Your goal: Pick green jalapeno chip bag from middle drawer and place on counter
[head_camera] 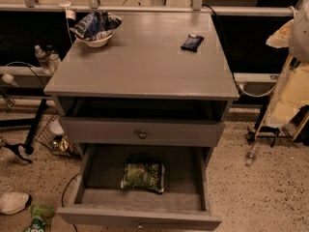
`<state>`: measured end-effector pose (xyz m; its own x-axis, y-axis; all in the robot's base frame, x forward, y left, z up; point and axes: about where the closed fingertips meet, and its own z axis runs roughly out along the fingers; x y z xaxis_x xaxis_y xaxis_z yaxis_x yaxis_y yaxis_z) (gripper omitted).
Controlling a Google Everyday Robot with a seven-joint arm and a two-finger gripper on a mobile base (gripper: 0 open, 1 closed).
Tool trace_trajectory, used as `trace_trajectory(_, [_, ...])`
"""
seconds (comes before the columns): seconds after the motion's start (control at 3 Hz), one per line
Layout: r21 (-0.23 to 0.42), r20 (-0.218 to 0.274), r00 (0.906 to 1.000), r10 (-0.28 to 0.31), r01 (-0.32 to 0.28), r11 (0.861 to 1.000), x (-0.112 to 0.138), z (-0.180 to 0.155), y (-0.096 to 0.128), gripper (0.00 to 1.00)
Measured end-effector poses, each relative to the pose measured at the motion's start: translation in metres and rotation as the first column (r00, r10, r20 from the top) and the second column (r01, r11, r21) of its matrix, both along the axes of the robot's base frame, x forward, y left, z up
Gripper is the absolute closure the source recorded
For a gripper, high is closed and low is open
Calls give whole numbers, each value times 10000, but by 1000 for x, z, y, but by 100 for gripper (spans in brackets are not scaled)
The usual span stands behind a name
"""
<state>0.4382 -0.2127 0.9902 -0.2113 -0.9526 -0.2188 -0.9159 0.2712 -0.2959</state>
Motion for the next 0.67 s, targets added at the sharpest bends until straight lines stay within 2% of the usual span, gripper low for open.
trace_trajectory(0.33, [1,0,10000,0,0,10000,0,0,0,0])
trace_trajectory(0.67, [575,23,9997,-262,260,9980,4,-25,7,0])
